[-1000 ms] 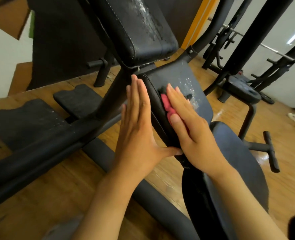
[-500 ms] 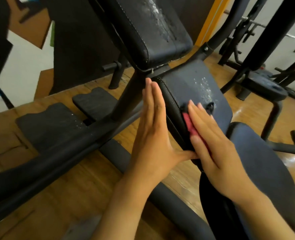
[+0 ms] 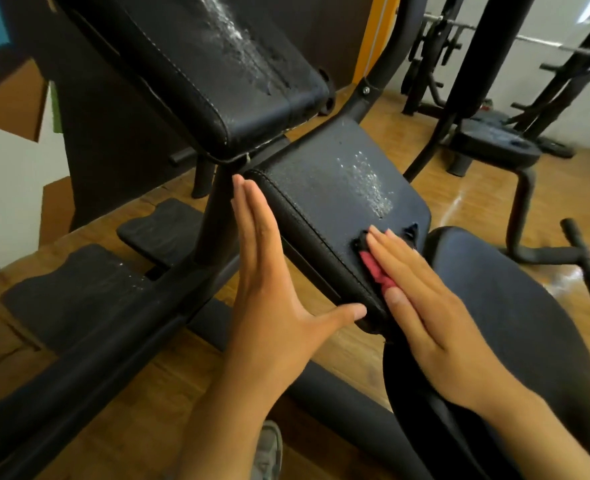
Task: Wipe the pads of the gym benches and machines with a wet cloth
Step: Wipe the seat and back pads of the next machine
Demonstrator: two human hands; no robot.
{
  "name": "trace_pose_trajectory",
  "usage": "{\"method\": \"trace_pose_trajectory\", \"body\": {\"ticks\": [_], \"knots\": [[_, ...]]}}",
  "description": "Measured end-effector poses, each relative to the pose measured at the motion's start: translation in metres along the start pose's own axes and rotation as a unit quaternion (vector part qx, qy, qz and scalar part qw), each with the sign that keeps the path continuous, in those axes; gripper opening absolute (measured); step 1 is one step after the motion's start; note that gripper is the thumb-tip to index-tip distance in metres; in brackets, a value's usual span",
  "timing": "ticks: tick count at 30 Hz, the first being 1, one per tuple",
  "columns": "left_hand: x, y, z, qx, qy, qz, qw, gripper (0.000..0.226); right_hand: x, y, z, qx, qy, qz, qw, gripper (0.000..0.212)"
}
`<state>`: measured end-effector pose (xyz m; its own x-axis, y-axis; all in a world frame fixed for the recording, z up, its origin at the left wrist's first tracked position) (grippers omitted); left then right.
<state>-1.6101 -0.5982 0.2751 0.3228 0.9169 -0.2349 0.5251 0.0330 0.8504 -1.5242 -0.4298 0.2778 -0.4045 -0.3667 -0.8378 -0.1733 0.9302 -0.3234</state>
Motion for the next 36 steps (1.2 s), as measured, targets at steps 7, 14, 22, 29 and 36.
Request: {"method": "trace_pose_trajectory", "body": {"ticks": [7, 14, 22, 29, 36], "knots": [[0.004, 0.004, 0.001, 0.004, -0.015, 0.022, 1.000, 0.160, -0.008, 0.086, -0.060, 0.102, 0.022, 0.021, 0.994, 0.049], [0.007, 0.002, 0.000, 0.000, 0.000, 0.030, 1.000, 0.162, -0.002, 0.016, -0.007, 0.037, 0.009, -0.009, 0.999, 0.052], [0.007, 0.006, 0.000, -0.006, 0.003, 0.040, 0.999, 0.160, -0.013, 0.097, -0.076, 0.156, 0.035, -0.025, 0.987, 0.049], [0.011, 0.005, -0.001, 0.005, 0.007, 0.019, 1.000, 0.159, -0.001, 0.005, -0.002, -0.081, -0.038, -0.009, 0.996, 0.053], [0.009, 0.006, 0.000, 0.004, 0.002, 0.021, 1.000, 0.160, -0.013, 0.096, -0.086, 0.107, 0.044, -0.035, 0.993, 0.045]]}}
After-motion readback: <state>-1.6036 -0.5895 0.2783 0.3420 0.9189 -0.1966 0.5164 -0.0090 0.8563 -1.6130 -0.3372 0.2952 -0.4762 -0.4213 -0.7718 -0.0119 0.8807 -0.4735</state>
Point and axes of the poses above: each hand's wrist, its own z-axis away from the middle knuckle, its own x-axis out of the palm, y = z × x, the point moved 5 cm from there along -z, towards the middle knuckle, and after that the axes turned 9 degrees about z, right-handed, at the moved point
